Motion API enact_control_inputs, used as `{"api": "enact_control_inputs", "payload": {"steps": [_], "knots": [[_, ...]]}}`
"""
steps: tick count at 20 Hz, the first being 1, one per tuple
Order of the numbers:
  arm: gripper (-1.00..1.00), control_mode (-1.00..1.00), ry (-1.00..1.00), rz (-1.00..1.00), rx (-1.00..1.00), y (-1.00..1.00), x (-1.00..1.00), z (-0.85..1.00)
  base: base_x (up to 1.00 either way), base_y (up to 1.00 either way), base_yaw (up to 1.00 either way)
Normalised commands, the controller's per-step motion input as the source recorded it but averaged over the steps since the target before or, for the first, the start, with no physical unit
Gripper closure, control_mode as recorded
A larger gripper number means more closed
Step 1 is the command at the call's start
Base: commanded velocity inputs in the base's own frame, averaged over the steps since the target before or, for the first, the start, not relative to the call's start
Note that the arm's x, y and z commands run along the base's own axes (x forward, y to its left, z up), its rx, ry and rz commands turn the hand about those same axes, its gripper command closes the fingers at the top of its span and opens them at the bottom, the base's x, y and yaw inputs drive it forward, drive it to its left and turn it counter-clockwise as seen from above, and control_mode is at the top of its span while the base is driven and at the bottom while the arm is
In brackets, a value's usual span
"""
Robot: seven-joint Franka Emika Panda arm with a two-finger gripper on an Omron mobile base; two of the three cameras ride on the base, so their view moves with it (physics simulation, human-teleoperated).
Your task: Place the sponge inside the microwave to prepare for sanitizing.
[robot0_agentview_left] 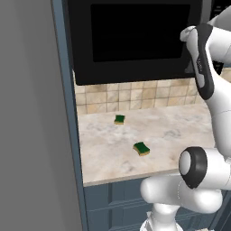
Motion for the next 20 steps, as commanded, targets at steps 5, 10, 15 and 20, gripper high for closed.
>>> {"api": "enact_control_inputs", "payload": {"steps": [5, 10, 15, 20], "knots": [[1.00, -1.00, 0.00, 0.00, 0.00, 0.00, 0.00, 0.00, 0.00, 0.00, 0.00], [1.00, -1.00, 0.00, 0.00, 0.00, 0.00, -0.01, 0.00, 0.00, 0.00, 0.00], [1.00, -1.00, -0.04, 0.00, -0.01, 0.05, -0.41, 0.06, 0.00, 0.00, 0.00], [1.00, -1.00, -0.01, -0.07, -0.09, 0.06, -0.85, 0.00, 0.00, 0.00, 0.00]]}}
